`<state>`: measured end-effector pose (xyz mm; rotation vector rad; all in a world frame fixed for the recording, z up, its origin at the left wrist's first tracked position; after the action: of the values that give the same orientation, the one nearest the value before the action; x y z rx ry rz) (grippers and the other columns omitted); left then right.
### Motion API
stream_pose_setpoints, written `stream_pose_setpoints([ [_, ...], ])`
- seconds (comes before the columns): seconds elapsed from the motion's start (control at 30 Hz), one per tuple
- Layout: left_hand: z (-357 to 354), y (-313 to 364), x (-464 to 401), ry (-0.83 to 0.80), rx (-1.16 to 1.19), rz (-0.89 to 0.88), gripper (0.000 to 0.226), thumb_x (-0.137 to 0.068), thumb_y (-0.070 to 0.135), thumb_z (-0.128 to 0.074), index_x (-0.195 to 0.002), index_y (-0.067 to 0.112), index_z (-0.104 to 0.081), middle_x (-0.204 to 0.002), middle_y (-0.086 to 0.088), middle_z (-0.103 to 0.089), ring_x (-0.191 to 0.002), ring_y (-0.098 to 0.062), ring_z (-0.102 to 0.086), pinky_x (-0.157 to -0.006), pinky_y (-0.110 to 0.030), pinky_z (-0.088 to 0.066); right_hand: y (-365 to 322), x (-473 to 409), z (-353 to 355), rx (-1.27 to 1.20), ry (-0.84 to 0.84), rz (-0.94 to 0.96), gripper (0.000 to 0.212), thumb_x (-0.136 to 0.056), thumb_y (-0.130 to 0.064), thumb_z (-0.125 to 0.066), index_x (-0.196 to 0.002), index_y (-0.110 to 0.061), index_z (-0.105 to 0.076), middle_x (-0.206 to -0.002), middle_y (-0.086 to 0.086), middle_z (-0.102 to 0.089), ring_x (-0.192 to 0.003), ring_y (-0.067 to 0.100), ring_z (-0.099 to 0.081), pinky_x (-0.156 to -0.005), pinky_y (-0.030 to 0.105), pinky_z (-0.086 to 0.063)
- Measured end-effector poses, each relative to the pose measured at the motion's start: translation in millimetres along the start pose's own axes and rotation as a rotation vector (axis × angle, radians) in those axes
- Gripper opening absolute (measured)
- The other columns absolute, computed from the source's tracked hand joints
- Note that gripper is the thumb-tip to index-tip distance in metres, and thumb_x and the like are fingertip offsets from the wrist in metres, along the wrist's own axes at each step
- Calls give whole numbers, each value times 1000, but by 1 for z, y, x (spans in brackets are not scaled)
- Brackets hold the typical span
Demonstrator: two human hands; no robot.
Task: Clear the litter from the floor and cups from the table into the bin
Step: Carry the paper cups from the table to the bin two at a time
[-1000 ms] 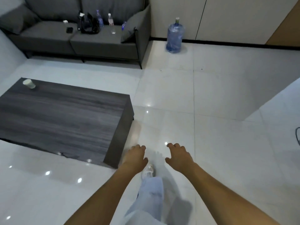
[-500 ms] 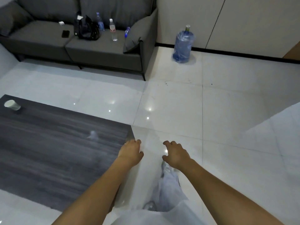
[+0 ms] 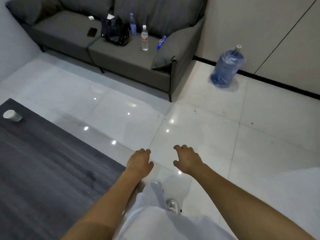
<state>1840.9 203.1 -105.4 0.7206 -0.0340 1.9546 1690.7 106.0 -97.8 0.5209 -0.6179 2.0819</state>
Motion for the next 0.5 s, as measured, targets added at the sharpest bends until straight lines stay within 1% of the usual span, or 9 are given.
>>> stream_pose_setpoints([
  [0.17,42,-30,-80,-20,43,96,43,-94,32,-48,-133,13,-44,-128,-7,-51,-118,-23,-49,-96,-34,-46,-34,-101,47,68,-57,89,58,-93,-31,-52,-144,-19,-30,-137,9,-41,-123,30,-41,-95,40,-43],
  [0.3,86,-62,-140,-24,59,155,45,-95,32,-46,-136,14,-42,-130,-6,-50,-120,-22,-47,-96,-32,-44,-72,-176,89,120,-84,143,58,-93,-30,-52,-145,-18,-29,-137,9,-41,-124,30,-40,-96,41,-42],
  [0.5,162,-119,-208,47,119,250,46,-96,32,-45,-137,12,-40,-129,-7,-50,-119,-24,-48,-97,-33,-44,-152,-278,152,182,-84,275,56,-93,-30,-53,-143,-18,-32,-134,9,-43,-122,30,-41,-93,40,-42],
])
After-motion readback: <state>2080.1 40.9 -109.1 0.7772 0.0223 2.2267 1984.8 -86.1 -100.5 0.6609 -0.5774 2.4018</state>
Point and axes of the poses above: each hand's wrist, its own x-axis away from the middle knuckle, its own z-axis out of the back of the hand, y = z × x, the point moved 5 cm from there along -x, towards the middle knuckle
